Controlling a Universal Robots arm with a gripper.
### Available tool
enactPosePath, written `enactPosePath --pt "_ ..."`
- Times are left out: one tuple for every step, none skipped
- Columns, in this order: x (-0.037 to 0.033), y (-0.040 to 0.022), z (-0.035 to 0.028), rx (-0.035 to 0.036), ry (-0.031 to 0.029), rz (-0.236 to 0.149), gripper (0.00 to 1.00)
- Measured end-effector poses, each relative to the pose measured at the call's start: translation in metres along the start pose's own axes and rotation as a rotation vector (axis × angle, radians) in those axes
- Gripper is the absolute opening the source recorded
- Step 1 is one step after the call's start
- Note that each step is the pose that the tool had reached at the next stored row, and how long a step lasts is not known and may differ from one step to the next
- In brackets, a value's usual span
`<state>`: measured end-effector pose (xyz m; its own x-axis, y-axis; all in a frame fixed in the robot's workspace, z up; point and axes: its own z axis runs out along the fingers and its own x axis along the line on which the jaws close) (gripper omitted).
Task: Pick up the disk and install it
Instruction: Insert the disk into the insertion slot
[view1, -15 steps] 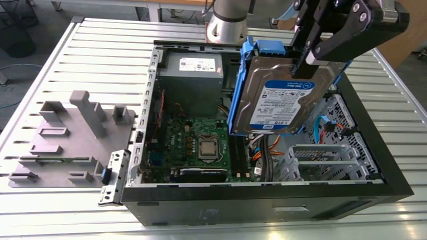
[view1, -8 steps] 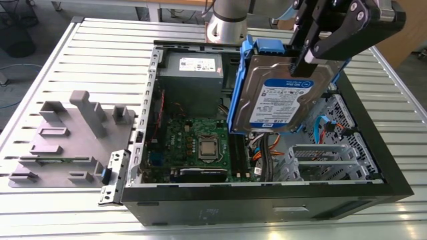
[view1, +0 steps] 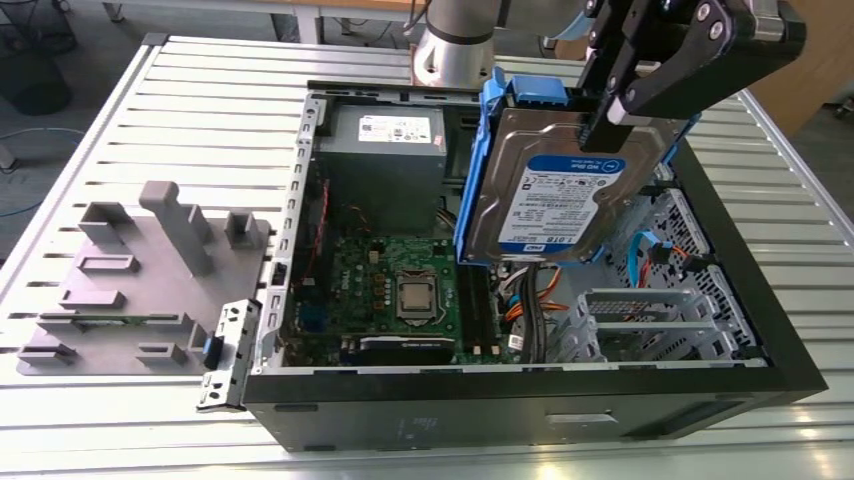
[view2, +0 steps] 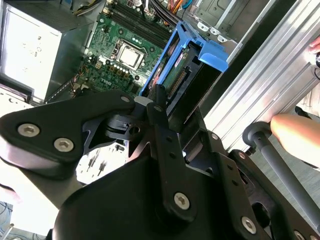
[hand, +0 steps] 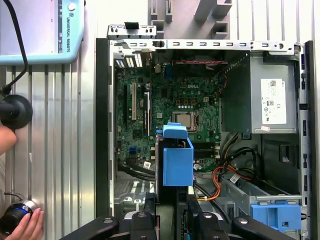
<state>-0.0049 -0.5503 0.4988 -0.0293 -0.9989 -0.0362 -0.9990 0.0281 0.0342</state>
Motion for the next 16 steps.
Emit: enactPosePath --pt "0.0 0.0 0.0 0.0 0.0 0.0 0.35" --pt "0.0 0.0 0.0 0.0 -0.0001 0.0 0.35" --pt "0.0 0.0 0.0 0.0 -0.0001 0.0 0.35" --pt "-0.0001 0.0 0.0 0.0 0.0 0.0 0.35" --pt "-0.0001 0.0 0.0 0.0 -0.0001 0.0 0.35" --pt "-0.0001 0.0 0.0 0.0 -0.0002 0.0 0.35" --pt "-0.0001 0.0 0.0001 0.0 -0.0002 0.0 0.35" --pt "-0.0001 -0.0001 0.0 0.0 -0.0002 0.0 0.35" --pt "-0.0001 -0.0007 0.0 0.0 -0.0002 0.0 0.35" --pt "-0.0002 -0.0014 0.0 0.0 -0.0002 0.0 0.35" --pt "-0.0002 -0.0025 0.0 0.0 0.0 0.0 0.35" --pt "-0.0002 -0.0041 -0.0001 0.0 0.0001 0.0 0.35" --pt "-0.0003 -0.0063 -0.0001 0.0 0.0002 0.0 0.35" --pt "-0.0004 -0.0092 -0.0002 -0.0001 0.0002 0.0 0.35" --pt "-0.0005 -0.0118 -0.0003 -0.0001 0.0002 0.0 0.35" --pt "-0.0006 -0.0152 -0.0003 -0.0001 0.0 0.0 0.35"
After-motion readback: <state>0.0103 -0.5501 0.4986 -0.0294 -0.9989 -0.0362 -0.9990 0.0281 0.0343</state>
